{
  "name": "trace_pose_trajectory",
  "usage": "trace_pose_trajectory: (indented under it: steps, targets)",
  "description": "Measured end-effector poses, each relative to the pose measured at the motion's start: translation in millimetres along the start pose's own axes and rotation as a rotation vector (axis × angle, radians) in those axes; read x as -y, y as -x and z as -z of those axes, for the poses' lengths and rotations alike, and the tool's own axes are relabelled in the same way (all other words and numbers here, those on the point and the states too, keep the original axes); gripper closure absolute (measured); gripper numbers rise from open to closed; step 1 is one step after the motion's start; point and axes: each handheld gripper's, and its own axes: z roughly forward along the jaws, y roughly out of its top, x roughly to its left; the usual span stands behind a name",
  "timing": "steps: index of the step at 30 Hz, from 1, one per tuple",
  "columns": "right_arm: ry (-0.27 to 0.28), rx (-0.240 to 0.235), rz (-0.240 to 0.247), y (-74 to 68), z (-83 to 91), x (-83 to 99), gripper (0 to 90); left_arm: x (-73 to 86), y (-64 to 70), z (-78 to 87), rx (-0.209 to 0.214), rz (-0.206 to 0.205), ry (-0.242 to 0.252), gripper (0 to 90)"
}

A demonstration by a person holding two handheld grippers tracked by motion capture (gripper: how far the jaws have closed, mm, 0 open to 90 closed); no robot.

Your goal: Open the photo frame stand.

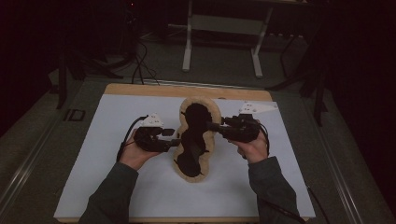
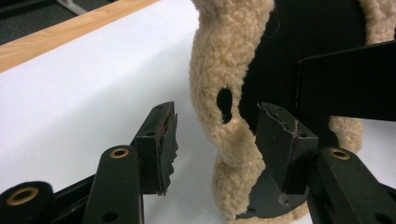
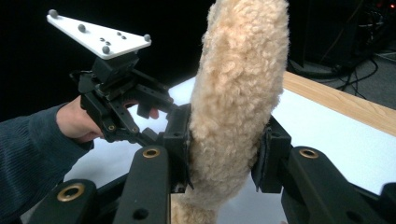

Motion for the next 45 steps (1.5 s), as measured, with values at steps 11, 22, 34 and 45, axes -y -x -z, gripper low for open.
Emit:
trace_pose_trajectory:
  steps: [11,22,34,45]
  targets:
    - [0.011,-0.063,0.055,-1.3,7.1,4.1,64.5,-0.8,3.8,-2.9,0.082,-0.029,0.025,46.8]
    - [0.016,-0.122,0.107,1.4,15.2,8.9,64.4,-6.0,11.9,-11.4,0.170,-0.078,0.011,43.2]
    - [-0.002,-0.151,0.152,3.8,21.1,9.8,63.7,-9.4,18.7,-14.6,0.197,-0.104,0.014,45.4]
    - [-0.001,-0.087,0.062,19.7,29.1,21.5,51.9,-11.2,32.0,-11.4,0.203,-0.130,0.057,61.1]
